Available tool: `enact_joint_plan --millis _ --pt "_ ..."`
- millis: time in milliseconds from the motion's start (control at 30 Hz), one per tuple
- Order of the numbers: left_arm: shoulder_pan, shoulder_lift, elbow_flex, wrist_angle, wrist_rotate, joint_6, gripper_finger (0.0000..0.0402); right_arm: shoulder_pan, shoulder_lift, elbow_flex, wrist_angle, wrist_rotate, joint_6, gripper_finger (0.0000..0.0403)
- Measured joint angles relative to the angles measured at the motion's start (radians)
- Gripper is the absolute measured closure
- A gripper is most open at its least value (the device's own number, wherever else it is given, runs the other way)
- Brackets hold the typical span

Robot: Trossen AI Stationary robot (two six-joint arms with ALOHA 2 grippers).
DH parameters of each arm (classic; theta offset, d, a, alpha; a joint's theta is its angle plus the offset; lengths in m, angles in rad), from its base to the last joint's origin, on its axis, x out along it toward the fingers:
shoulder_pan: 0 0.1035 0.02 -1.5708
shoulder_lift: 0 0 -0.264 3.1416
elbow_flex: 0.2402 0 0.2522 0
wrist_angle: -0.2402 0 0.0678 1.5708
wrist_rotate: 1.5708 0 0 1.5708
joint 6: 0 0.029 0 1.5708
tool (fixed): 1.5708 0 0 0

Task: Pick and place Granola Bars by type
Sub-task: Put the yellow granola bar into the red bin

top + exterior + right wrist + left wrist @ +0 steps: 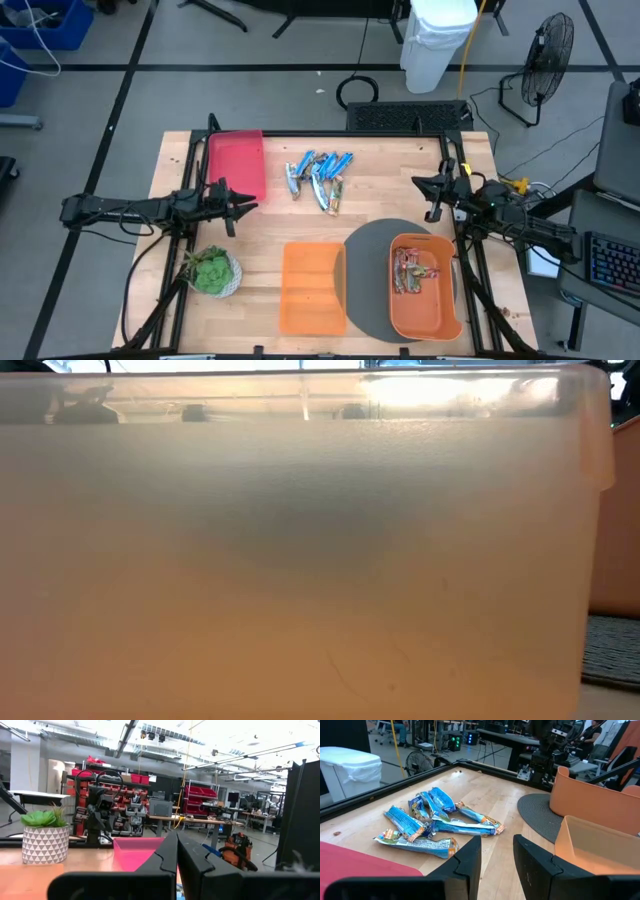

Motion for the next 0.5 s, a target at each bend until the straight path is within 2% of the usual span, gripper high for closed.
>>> enact_joint_plan --millis 500 --pt "0.000 0.000 0.000 0.000 0.000 0.000 0.0284 0.000 0.000 -0.024 0.004 0.000 0.000 0.0403"
